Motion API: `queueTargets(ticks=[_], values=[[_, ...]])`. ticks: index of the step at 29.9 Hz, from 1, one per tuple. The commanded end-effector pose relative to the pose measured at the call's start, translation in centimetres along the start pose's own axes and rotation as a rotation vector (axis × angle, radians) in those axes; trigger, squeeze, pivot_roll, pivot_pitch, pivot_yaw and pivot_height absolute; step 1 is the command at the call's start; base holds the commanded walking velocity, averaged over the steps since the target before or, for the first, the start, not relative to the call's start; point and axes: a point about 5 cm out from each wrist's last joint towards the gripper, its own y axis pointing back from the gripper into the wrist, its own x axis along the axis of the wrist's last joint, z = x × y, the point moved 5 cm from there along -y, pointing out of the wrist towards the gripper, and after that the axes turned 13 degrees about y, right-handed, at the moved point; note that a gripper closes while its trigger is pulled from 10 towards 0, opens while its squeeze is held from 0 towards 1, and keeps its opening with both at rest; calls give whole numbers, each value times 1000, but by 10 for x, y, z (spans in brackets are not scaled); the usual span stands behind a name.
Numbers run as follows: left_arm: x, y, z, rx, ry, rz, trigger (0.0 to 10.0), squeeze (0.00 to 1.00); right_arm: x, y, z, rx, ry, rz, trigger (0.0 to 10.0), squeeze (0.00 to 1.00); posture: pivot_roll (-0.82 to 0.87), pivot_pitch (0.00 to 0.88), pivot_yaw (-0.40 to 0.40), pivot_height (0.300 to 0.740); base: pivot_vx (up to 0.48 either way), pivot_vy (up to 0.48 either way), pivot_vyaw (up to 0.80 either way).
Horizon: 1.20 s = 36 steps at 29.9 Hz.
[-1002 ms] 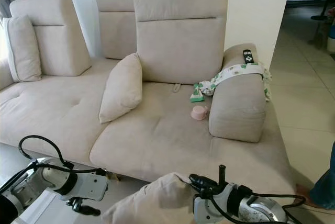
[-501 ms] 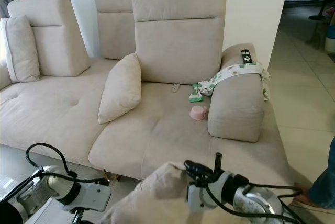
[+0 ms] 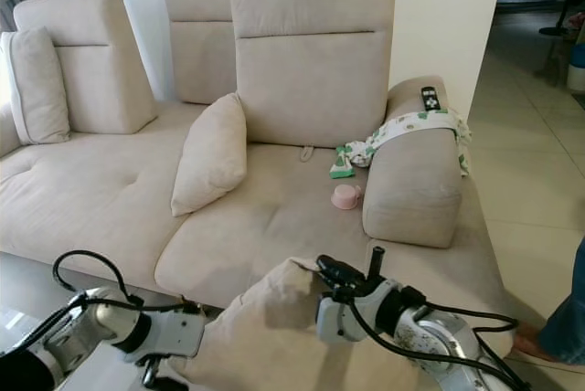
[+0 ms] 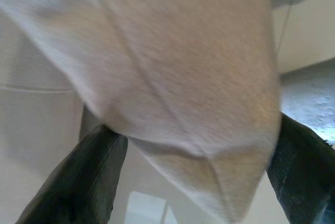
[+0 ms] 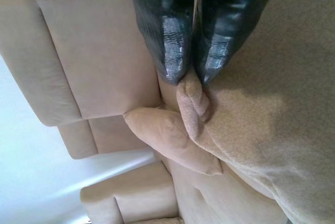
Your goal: Move the pillow to the sofa from floor
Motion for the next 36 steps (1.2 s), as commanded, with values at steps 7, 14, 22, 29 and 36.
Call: queueTargets(ticks=[7, 14, 22, 29, 36], values=[[-10, 2, 6, -30, 18, -34, 0, 0, 15, -8, 34, -135, 34, 42, 0, 0, 32, 0, 104, 565, 0, 0, 0], [10, 7, -2, -3, -23, 42, 0, 0, 12, -10, 35, -183, -36, -3, 3725, 0, 35, 0, 99, 565, 0, 0, 0], [31, 24, -40, 193, -85, 88, 0, 0, 23, -15, 29, -226, -175, -14, 10000, 0, 38, 0, 97, 565, 0, 0, 0], [37, 37, -59, 295, -151, 50, 10000, 0, 34, -22, 31, -255, -226, 4, 10000, 0, 41, 0, 89, 570, 0, 0, 0], [45, 45, -70, 353, -202, 47, 10000, 0, 34, -24, 40, -291, -231, 2, 10000, 0, 44, 0, 82, 600, 0, 0, 0]])
